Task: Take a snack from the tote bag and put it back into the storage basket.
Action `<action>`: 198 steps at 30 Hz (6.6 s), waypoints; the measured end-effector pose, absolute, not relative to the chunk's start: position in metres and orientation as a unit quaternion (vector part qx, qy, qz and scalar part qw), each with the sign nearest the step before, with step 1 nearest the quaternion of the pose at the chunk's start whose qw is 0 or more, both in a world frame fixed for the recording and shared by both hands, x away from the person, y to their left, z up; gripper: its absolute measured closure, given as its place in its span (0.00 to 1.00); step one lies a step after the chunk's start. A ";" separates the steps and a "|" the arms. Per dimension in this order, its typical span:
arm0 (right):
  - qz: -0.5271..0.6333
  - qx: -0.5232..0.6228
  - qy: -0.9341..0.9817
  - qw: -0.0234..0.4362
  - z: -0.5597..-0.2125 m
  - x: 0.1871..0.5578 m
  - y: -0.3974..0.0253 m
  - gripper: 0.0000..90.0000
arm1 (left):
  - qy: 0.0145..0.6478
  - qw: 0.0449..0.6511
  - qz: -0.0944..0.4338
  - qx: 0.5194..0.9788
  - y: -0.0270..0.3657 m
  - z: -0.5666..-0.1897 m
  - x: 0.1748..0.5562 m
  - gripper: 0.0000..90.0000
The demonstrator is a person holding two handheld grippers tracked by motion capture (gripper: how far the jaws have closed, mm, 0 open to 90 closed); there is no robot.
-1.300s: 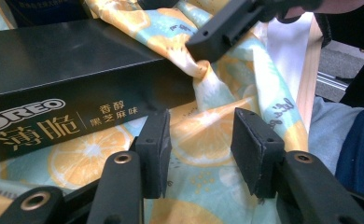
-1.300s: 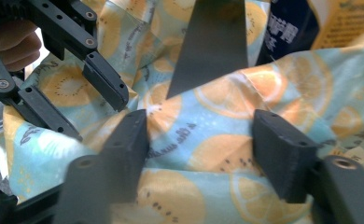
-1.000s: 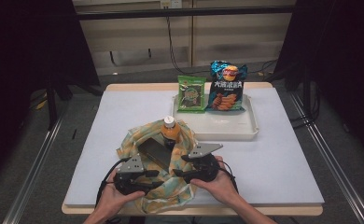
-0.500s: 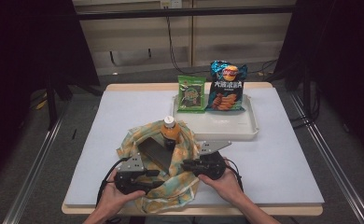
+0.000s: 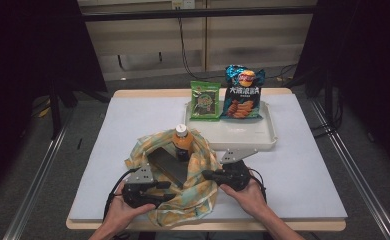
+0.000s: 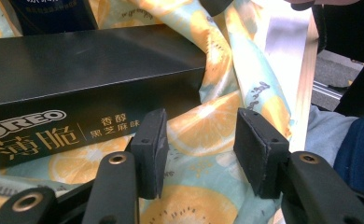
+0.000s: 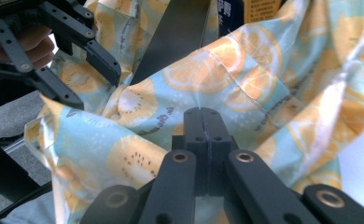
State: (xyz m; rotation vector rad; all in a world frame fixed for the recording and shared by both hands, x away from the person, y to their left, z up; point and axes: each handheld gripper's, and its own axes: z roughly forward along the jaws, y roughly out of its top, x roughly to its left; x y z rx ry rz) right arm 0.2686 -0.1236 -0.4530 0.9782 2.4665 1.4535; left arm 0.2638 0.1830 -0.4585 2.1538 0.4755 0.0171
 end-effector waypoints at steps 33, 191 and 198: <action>0.496 0.315 0.805 0.078 -0.447 0.288 -0.083 0.33 | 0.182 0.444 -0.003 0.878 0.177 -0.461 0.266 0.69; 0.462 0.269 0.840 0.088 -0.431 0.264 -0.098 0.48 | 0.239 0.488 0.011 0.840 0.223 -0.451 0.272 0.56; 0.479 0.268 0.832 0.085 -0.427 0.266 -0.098 0.48 | 0.245 0.493 0.012 0.835 0.222 -0.450 0.270 0.53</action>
